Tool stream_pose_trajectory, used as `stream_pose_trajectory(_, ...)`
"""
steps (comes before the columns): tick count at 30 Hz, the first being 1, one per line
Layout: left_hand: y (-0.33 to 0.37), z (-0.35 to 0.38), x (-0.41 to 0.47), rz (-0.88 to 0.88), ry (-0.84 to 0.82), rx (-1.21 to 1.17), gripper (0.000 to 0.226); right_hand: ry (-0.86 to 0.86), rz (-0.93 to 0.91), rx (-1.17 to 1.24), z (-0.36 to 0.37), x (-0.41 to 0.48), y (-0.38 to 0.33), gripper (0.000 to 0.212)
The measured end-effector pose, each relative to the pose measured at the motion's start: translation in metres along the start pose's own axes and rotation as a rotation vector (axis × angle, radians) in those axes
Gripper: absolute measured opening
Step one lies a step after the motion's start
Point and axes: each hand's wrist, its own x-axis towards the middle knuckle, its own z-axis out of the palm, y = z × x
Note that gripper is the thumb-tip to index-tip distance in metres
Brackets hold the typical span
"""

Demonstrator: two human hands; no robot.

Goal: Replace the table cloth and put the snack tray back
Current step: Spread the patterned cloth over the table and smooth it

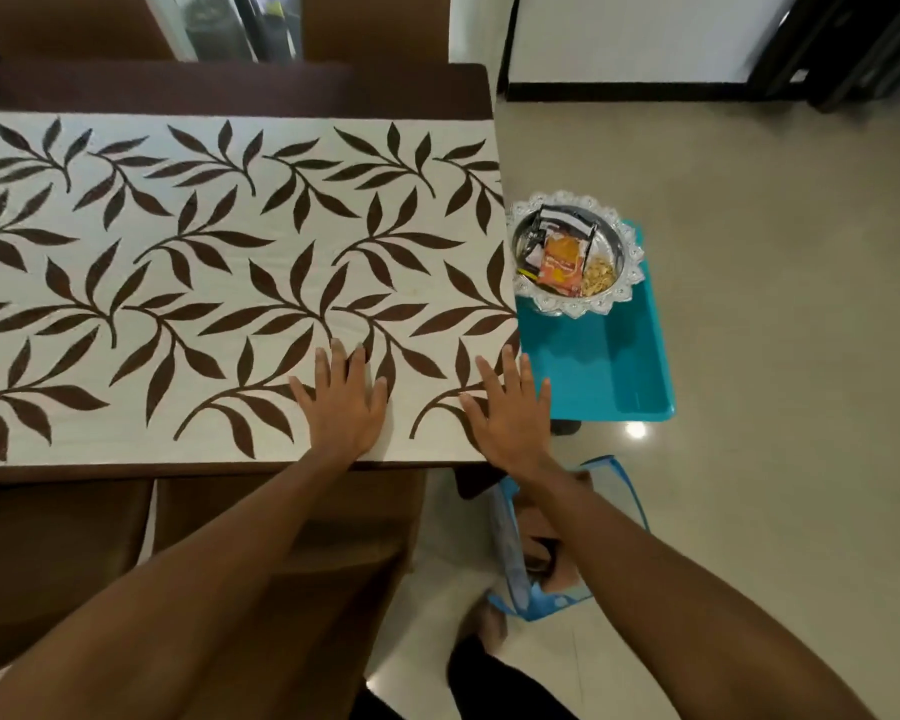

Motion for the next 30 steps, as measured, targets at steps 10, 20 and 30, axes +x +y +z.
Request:
stream_pose_trajectory(10, 0.029, -0.007, 0.034, 0.168, -0.061, -0.009, 0.062, -0.066, -0.234, 0.0, -0.03, 0.067, -0.004, 0.056)
stream_pose_trajectory(20, 0.062, -0.017, 0.216, 0.19, 0.025, 0.024, 0.06, -0.059, -0.223, -0.018, -0.056, 0.25, -0.019, 0.057)
stream_pose_trajectory(30, 0.108, -0.035, 0.415, 0.17, 0.083, 0.061, 0.063, 0.025, -0.125, -0.087, -0.076, 0.464, -0.05, 0.063)
